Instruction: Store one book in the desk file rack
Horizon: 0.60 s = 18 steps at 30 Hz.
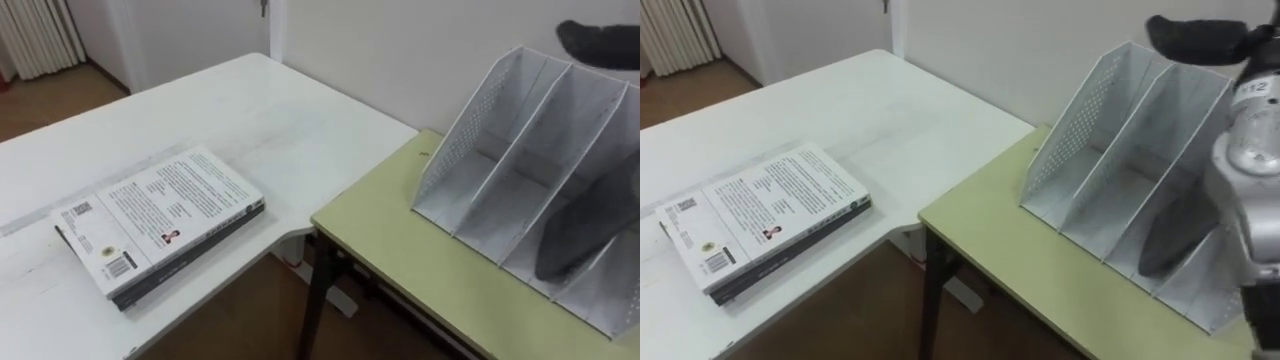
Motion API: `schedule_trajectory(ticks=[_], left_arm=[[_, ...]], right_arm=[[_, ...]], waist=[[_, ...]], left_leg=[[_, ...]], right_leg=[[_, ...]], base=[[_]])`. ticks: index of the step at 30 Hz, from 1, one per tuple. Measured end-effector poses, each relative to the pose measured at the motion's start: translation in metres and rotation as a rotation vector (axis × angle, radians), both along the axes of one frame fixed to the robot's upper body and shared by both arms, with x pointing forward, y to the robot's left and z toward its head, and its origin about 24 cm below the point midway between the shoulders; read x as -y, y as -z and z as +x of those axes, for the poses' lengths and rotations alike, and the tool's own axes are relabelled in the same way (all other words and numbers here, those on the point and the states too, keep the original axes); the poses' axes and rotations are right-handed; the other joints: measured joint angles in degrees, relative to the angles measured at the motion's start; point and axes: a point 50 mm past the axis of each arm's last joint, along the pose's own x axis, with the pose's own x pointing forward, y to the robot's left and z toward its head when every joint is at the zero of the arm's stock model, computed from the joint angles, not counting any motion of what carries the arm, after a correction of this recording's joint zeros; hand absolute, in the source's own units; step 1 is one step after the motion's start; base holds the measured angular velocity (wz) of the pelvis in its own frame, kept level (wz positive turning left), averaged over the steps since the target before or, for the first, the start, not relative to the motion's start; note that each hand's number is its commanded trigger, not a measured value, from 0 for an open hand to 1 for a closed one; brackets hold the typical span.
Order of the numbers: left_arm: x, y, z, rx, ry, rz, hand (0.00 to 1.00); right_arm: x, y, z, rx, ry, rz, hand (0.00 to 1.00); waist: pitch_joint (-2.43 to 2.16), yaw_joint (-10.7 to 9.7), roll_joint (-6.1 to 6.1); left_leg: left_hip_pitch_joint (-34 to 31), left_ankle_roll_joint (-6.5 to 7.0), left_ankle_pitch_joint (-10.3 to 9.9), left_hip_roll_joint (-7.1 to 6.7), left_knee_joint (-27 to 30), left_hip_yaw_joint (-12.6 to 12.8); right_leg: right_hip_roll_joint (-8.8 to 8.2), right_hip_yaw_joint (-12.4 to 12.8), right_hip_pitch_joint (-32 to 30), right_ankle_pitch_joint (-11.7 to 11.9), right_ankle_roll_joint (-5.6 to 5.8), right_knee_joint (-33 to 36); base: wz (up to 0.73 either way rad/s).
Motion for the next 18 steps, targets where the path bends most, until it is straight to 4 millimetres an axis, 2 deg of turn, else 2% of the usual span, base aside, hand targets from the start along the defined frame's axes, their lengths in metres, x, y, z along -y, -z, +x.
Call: schedule_trajectory(ticks=[1,4,9,11,12,14,15,17,18], left_arm=[[0.001,0.0,0.002,0.005,0.002,-0.002,0.0],[0.003,0.0,0.009,0.024,0.017,-0.02,0.0],[0.004,-0.001,0.012,0.031,0.048,-0.041,0.0],[0.003,-0.001,0.015,0.027,0.059,-0.039,0.0],[0.003,-0.001,0.017,0.027,0.06,-0.041,0.0],[0.007,0.0,0.02,0.029,0.06,-0.055,0.0],[0.008,0.0,0.02,0.031,0.063,-0.06,0.0],[0.009,0.0,0.023,0.036,0.07,-0.07,0.0],[0.009,0.0,0.024,0.035,0.071,-0.072,0.0]], right_arm=[[-0.013,0.013,-0.004,-0.046,-0.105,0.007,0.0],[-0.04,0.042,-0.012,-0.177,-0.347,0.012,0.0],[-0.058,0.078,-0.027,-0.367,-0.667,0.092,0.0],[-0.069,0.102,-0.04,-0.474,-0.798,0.093,0.0],[-0.07,0.11,-0.044,-0.51,-0.828,0.094,0.0],[-0.073,0.144,-0.062,-0.659,-0.902,0.104,0.0],[-0.072,0.154,-0.067,-0.702,-0.91,0.108,0.0],[-0.068,0.194,-0.087,-0.888,-0.924,0.147,0.0],[-0.067,0.203,-0.093,-0.933,-0.923,0.16,0.0]], waist=[[0.09,0.7,0.19],[0.22,0.8,0.52],[0.14,1.2,0.43],[0.01,2.5,0.26],[-0.01,2.6,0.22],[-0.12,3.9,0.0],[-0.12,4.0,0.0],[0.05,4.9,0.24],[0.1,5.2,0.32]], left_leg=[[0.3,0.0,0.0,0.08,-0.2,0.3],[-0.3,0.01,0.0,0.29,-0.3,-0.1],[-0.8,0.05,0.0,0.27,-0.2,-0.4],[-0.9,0.04,0.0,0.38,-0.3,-0.3],[-0.9,0.04,0.0,0.4,-0.3,-0.3],[-0.8,0.04,0.0,0.35,-0.3,-0.3],[-0.7,0.04,0.0,0.34,-0.4,-0.3],[-1.3,0.05,0.0,0.27,-0.2,-0.7],[-1.4,0.05,0.0,0.27,-0.2,-0.8]], right_leg=[[0.02,0.2,0.0,0.0,-0.03,0.1],[-0.13,0.0,-0.1,0.2,0.03,0.1],[-0.17,-0.2,-0.2,0.4,0.17,0.0],[-0.08,-0.2,-0.3,0.4,0.17,-0.1],[-0.06,-0.2,-0.3,0.4,0.17,-0.1],[-0.07,-0.2,-0.3,0.4,0.18,-0.2],[-0.09,-0.2,-0.3,0.4,0.18,-0.3],[-0.18,-0.7,-0.2,0.5,0.21,-0.8],[-0.16,-0.8,-0.2,0.6,0.19,-1.0]], base=[[-0.14],[-0.01],[0.03],[0.0],[0.0],[0.0],[0.0],[0.08],[0.08]])
